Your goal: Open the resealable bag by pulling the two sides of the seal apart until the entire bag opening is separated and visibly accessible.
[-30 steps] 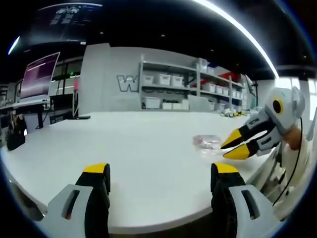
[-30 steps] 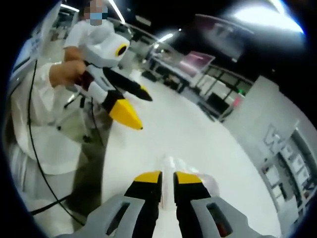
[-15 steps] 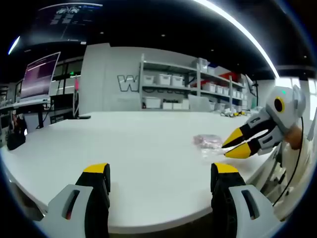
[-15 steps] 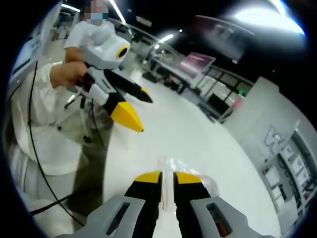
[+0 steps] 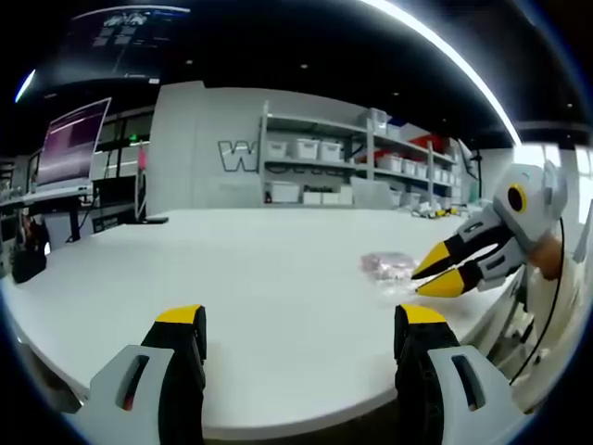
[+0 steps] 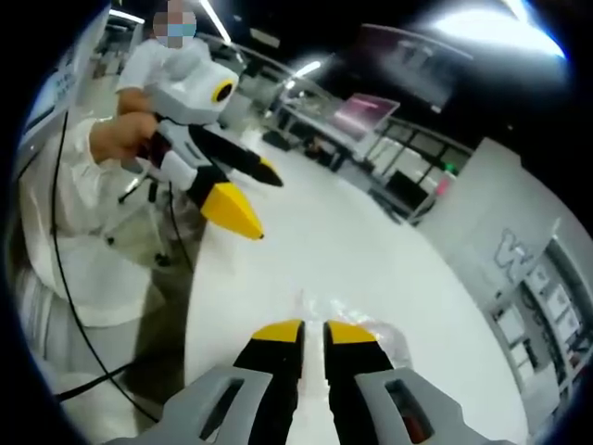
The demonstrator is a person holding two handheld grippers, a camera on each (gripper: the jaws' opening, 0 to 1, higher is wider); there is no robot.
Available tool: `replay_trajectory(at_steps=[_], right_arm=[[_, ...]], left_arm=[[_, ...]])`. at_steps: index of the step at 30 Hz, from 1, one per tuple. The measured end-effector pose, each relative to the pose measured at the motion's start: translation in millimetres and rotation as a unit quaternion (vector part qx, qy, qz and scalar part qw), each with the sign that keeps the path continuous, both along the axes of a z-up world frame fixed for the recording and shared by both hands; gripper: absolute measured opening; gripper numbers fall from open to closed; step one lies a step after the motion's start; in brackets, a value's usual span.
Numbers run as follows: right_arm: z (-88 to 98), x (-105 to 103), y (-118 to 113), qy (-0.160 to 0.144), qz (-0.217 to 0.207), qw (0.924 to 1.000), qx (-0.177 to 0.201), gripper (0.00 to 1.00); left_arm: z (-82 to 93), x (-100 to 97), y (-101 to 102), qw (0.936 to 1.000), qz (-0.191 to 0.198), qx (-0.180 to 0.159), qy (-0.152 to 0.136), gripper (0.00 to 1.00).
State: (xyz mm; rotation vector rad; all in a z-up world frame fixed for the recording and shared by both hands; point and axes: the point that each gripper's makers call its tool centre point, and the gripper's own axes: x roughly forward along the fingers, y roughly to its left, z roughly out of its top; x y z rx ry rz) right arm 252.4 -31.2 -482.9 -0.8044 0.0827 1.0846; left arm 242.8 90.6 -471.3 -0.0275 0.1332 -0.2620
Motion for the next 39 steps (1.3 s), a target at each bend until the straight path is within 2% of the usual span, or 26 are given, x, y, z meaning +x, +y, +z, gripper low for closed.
replay_trajectory(at_steps=[17,22,39], right_arm=[[-10.6,5,-4,0.028,-0.006,0.9996,0.003,0.05],[-12.5,5,-3,0.043,-0.005,0.999,0.013,0.0],[-13.8,5,-3,0.077,-0.011,0.996,0.045,0.0]], left_arm=[[-0.9,1.0,0,1.0,-0.001,0.001,0.002,0.83],[-1.3,1.9,0,1.0,-0.002,0.001,0.003,0.83],[-1.2,2.3,-3,1.0,-0.004,-0.001,0.001,0.82]])
